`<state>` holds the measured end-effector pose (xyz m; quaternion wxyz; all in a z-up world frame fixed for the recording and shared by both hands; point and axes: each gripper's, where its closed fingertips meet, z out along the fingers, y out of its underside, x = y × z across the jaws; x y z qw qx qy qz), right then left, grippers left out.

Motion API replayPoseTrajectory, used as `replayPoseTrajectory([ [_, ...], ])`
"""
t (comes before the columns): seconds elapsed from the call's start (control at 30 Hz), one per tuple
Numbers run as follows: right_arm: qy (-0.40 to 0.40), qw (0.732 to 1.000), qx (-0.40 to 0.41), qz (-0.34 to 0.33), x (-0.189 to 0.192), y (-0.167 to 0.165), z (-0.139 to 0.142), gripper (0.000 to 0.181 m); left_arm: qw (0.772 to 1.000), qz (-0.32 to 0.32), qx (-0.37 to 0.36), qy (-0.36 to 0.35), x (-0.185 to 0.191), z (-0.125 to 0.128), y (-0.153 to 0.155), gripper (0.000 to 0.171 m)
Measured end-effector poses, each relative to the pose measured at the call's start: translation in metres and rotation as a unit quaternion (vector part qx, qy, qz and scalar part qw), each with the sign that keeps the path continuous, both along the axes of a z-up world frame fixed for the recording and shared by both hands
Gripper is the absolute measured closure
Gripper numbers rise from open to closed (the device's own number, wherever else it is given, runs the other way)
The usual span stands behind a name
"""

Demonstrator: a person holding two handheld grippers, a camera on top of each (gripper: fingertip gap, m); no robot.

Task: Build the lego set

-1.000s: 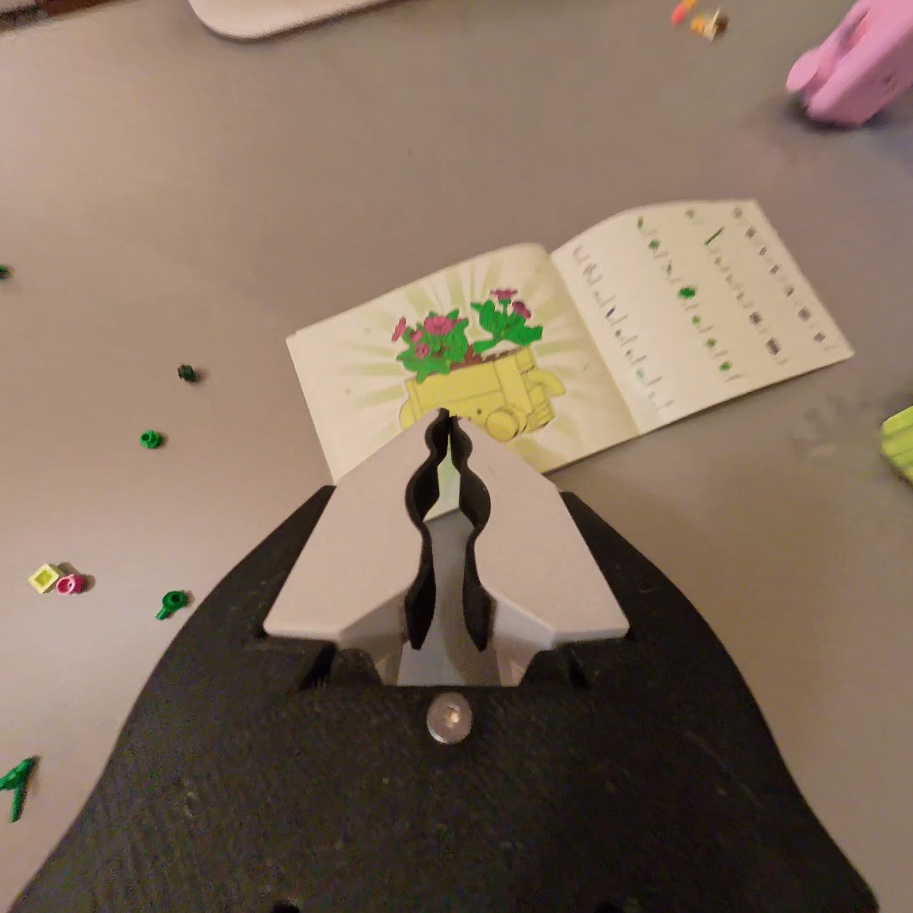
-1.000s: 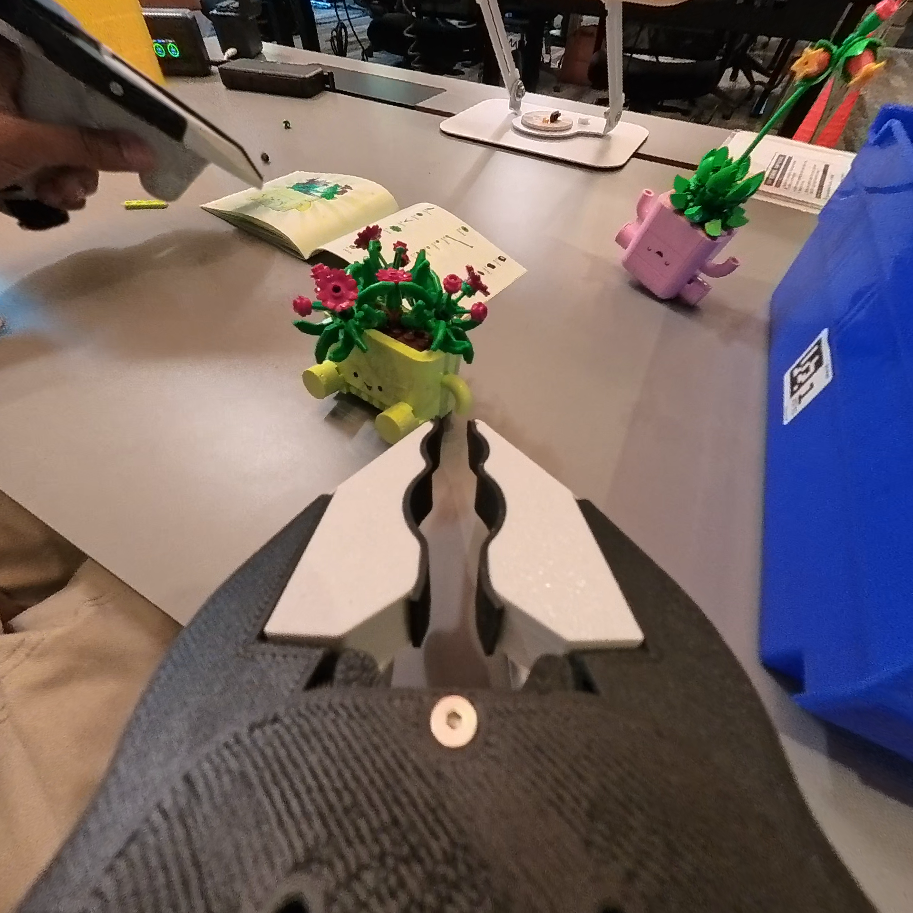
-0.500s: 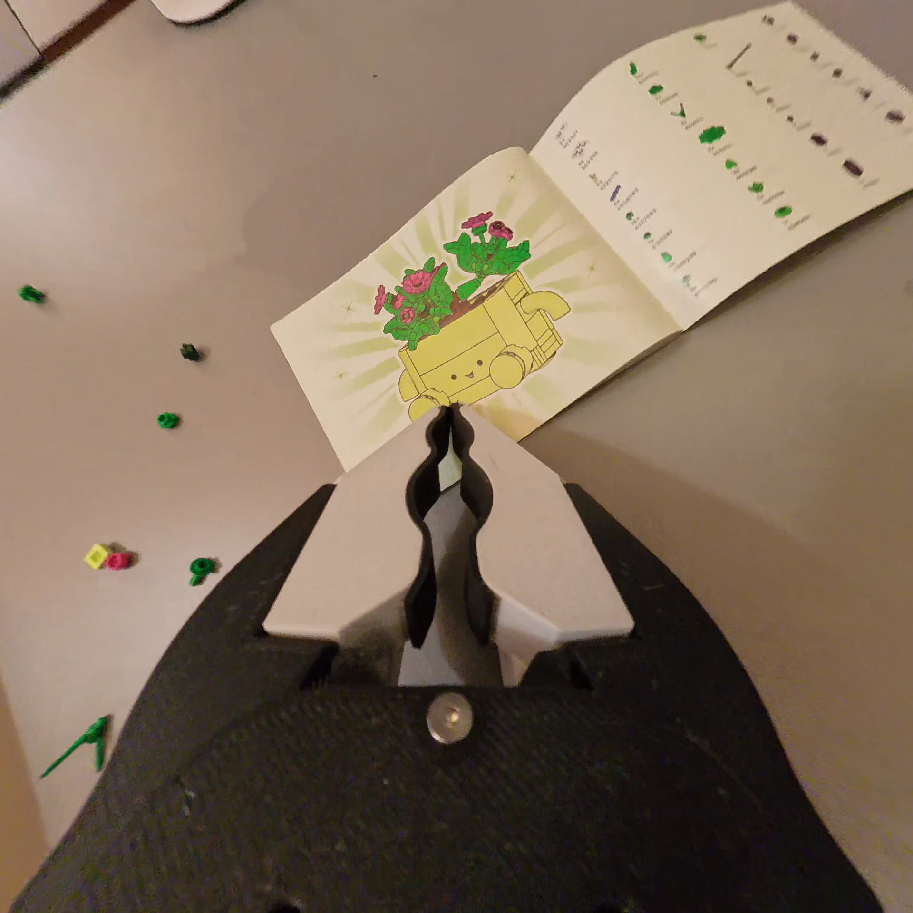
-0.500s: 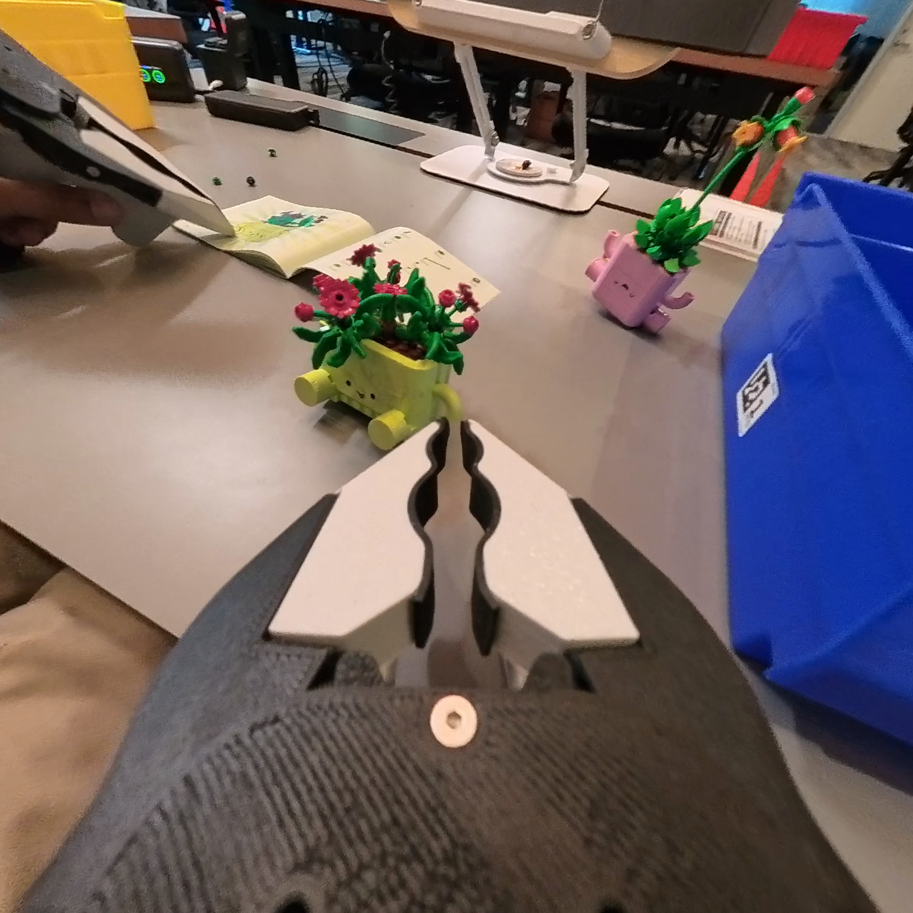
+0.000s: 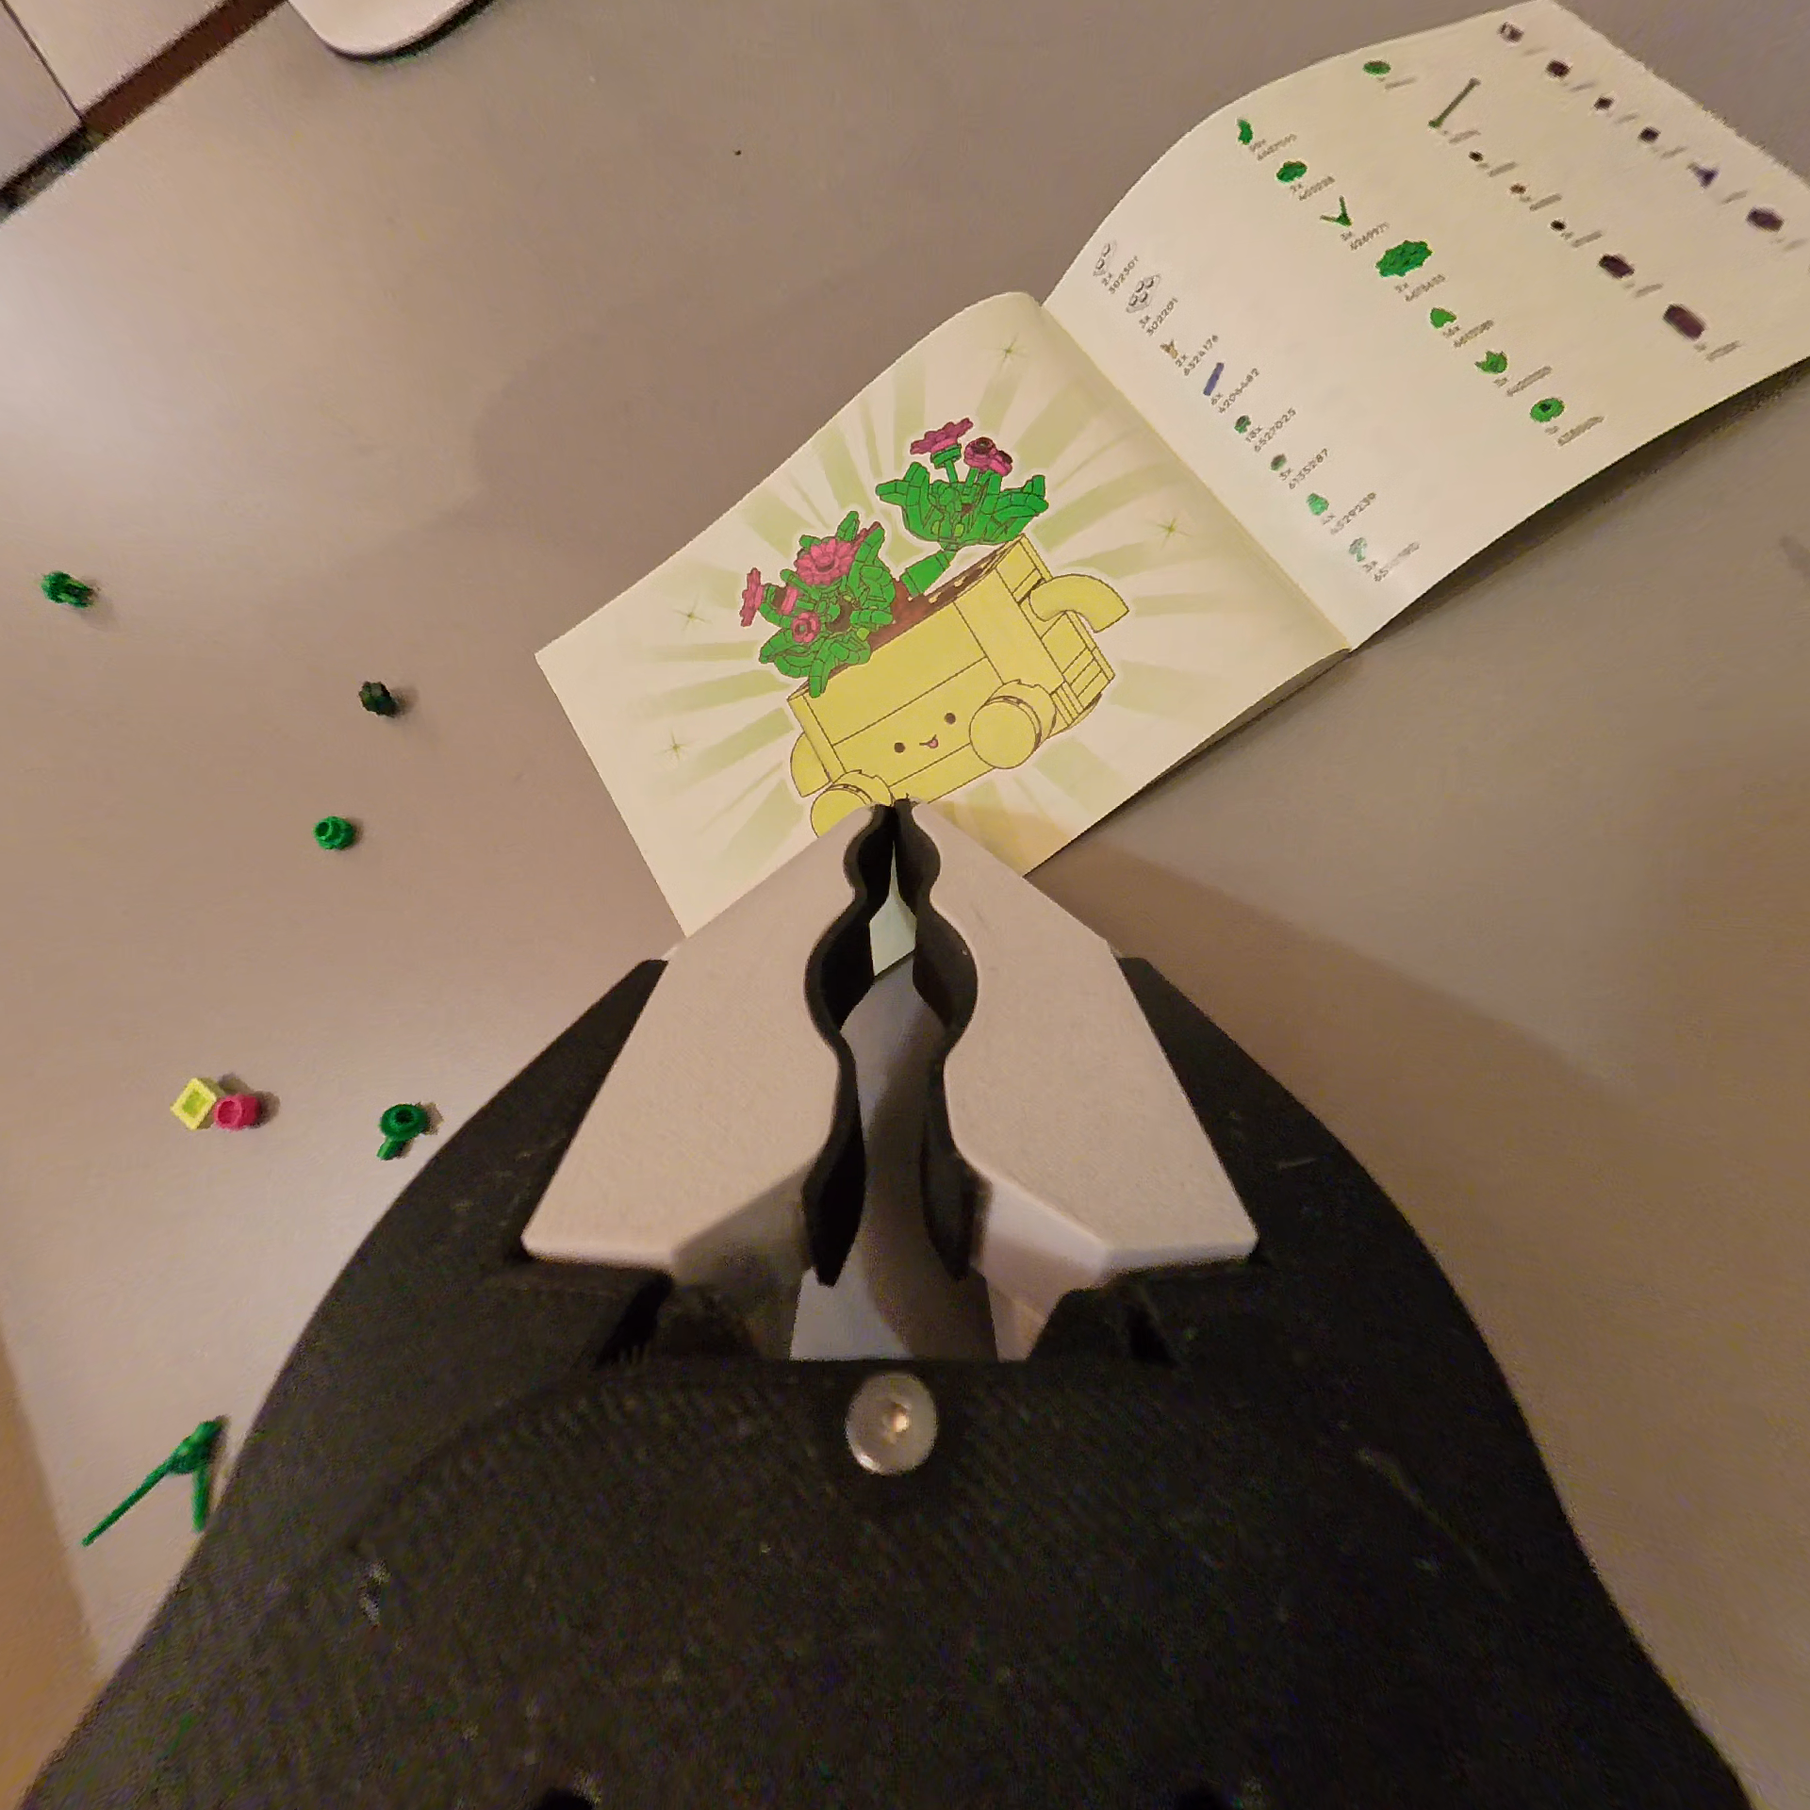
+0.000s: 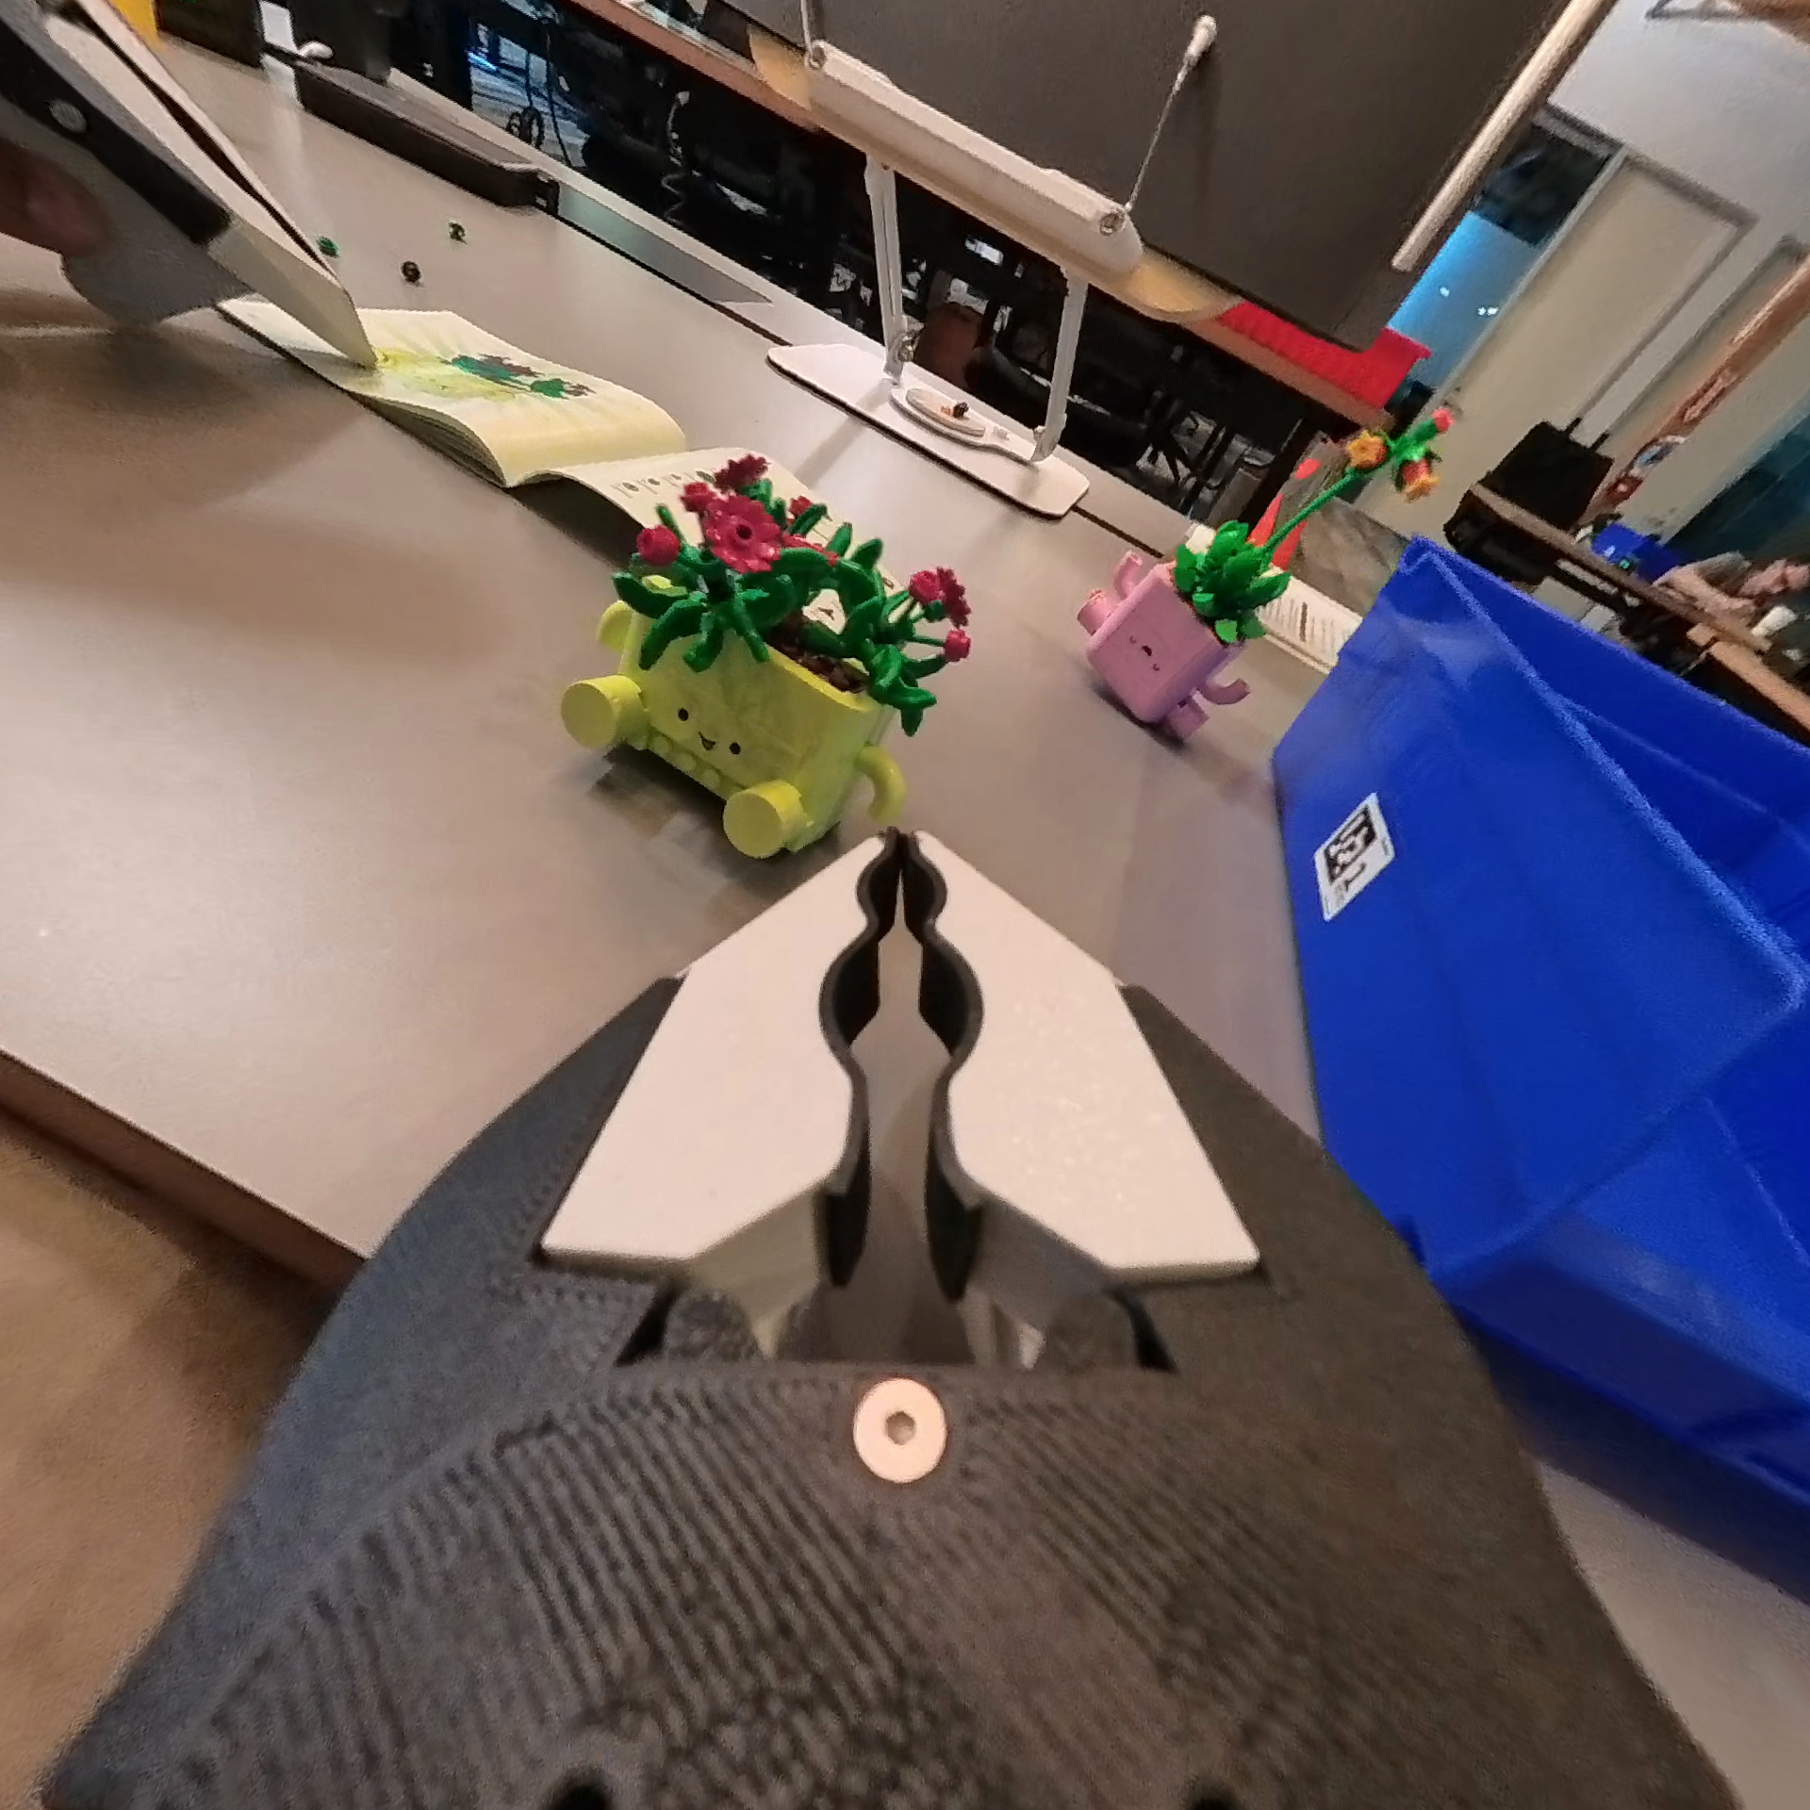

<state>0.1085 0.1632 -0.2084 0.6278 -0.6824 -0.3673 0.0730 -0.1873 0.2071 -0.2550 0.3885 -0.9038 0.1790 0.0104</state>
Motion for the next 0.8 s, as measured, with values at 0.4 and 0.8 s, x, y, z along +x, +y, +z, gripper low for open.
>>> replayPoseTrajectory([
  [0.4, 0.033, 0.999, -0.011, 0.014, 0.0, 0.004, 0.006, 0.181, 0.999, -0.002, -0.015, -0.049, 0.0, 0.0, -0.008, 0.169],
  [0.8, 0.067, 0.996, -0.047, 0.02, 0.001, 0.007, 0.005, 0.181, 0.982, -0.034, 0.011, -0.188, 0.013, 0.023, -0.007, 0.145],
])
